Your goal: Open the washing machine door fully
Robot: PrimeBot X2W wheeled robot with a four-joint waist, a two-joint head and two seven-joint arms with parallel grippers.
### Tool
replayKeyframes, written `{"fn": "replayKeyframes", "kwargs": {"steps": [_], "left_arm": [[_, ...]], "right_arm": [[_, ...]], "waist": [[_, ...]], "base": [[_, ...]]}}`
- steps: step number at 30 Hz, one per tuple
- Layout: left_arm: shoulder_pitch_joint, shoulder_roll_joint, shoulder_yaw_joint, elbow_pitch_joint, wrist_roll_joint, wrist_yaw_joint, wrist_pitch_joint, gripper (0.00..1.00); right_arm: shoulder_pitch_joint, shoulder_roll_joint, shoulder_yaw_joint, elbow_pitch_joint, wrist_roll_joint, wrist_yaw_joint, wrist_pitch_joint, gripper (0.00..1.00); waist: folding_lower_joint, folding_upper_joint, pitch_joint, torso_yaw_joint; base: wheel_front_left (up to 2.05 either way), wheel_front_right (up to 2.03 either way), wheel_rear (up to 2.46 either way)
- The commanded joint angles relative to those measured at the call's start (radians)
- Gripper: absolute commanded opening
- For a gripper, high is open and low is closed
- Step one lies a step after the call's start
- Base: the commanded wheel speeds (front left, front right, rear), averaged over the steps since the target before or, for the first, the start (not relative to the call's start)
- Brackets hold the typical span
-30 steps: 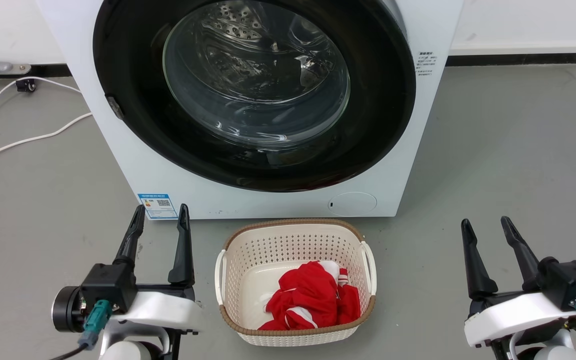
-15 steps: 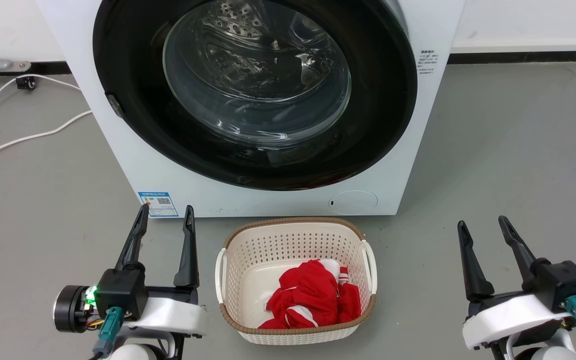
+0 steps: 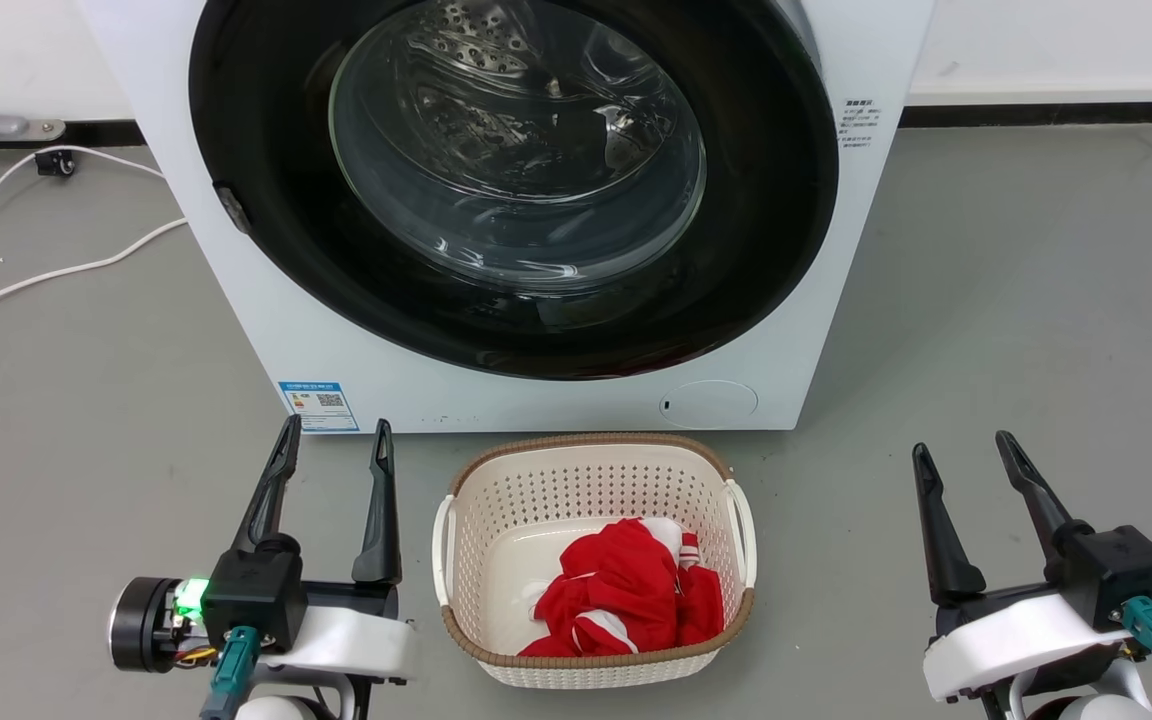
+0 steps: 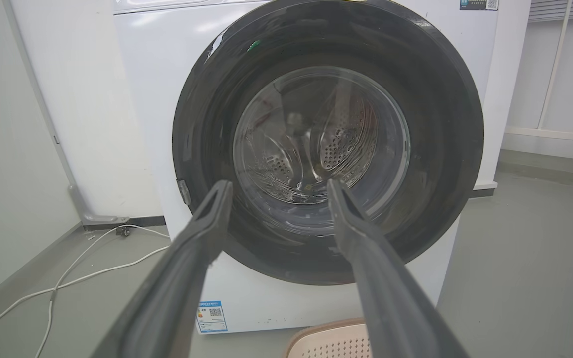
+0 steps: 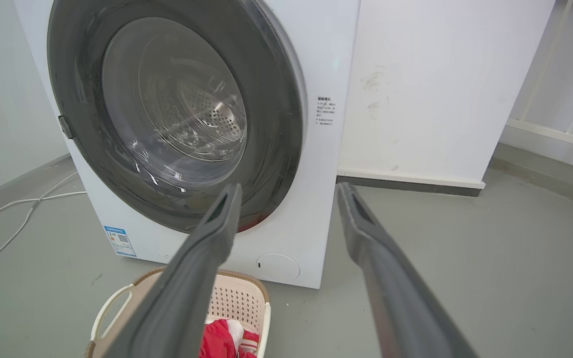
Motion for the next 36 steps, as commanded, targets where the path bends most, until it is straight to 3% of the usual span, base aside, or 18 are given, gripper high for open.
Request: {"fn": "replayKeyframes", "kwargs": {"steps": [1,13,14,15,16,21,23,33,36], "left_arm": [[0.009,-0.002,0.008,0.004,-0.001,-0.005,-0.005,1.0],[0.01,-0.022,0.033,0.008,0.011,-0.028,-0.005,1.0],[0.009,-0.023,0.035,0.009,0.011,-0.029,-0.005,1.0],[0.009,-0.024,0.036,0.01,0.013,-0.031,-0.005,1.0],[0.009,-0.024,0.037,0.01,0.015,-0.03,-0.005,1.0],[0.013,-0.028,0.042,0.007,0.02,-0.035,-0.005,1.0],[0.014,-0.029,0.043,0.009,0.022,-0.036,-0.005,1.0],[0.01,-0.033,0.046,0.019,0.026,-0.04,-0.004,1.0],[0.006,-0.035,0.048,0.018,0.026,-0.04,-0.004,1.0]], "right_arm": [[0.007,0.003,0.002,0.0,0.005,0.0,-0.006,1.0],[0.01,0.003,-0.001,0.012,0.039,0.0,-0.011,1.0],[0.009,0.003,0.0,0.013,0.044,0.0,-0.014,0.48],[0.008,0.003,0.001,0.013,0.048,0.0,-0.017,0.18],[0.007,0.003,0.002,0.014,0.055,0.0,-0.018,0.0],[-0.002,0.003,0.007,0.009,0.128,0.0,-0.039,0.0],[-0.003,0.003,0.014,0.013,0.244,0.0,-0.049,0.0],[-0.046,0.001,0.049,-0.038,1.298,0.0,-0.099,0.0],[-0.086,0.001,0.008,-0.046,1.485,0.0,-0.102,0.0]], "waist": [[0.0,0.0,-0.001,0.001],[0.0,0.0,0.002,-0.003],[0.0,0.0,0.003,-0.003],[0.0,0.0,0.002,-0.003],[0.0,0.0,0.002,-0.003],[0.0,0.0,-0.002,-0.003],[0.0,0.0,-0.003,-0.002],[0.0,0.0,0.002,0.002],[0.0,0.0,0.007,0.0]], "base": [[0.0,0.0,0.0],[0.0,0.0,0.0],[0.0,0.0,0.0],[0.0,0.0,0.0],[0.0,0.0,0.0],[0.0,0.0,0.0],[0.0,0.0,0.0],[0.0,0.0,0.0],[0.0,0.0,0.0]]}}
